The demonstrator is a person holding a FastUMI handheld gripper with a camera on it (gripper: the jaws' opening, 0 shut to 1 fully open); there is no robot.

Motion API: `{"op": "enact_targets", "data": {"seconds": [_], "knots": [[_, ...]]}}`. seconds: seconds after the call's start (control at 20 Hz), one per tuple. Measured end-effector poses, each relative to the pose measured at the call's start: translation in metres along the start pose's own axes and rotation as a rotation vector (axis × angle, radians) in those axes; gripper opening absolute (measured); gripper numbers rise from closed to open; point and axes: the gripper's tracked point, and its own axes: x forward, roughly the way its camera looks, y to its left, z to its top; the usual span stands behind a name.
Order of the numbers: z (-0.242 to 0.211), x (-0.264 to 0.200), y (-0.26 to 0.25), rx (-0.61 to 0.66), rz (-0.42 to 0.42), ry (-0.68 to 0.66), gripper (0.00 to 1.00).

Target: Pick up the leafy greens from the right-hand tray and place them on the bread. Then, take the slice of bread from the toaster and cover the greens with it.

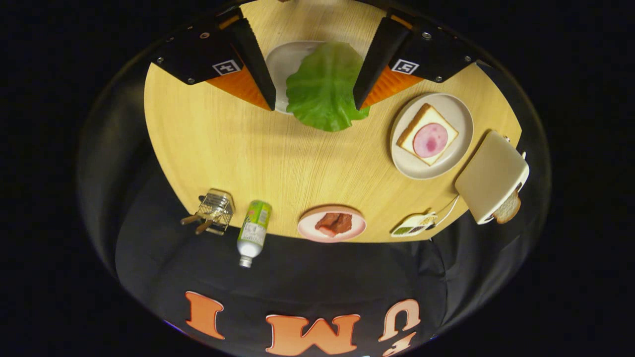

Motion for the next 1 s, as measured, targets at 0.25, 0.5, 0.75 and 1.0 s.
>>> {"op": "enact_targets", "data": {"seconds": [0.25, 0.5, 0.75, 1.0], "knots": [[-0.032, 0.023, 0.004, -0.064, 0.005, 0.137, 0.88], [-0.05, 0.038, 0.01, -0.071, 0.009, 0.22, 0.85], [-0.052, 0.041, 0.008, 0.002, 0.03, 0.25, 0.66], [-0.051, 0.042, 0.012, 0.01, 0.016, 0.248, 0.37]]}}
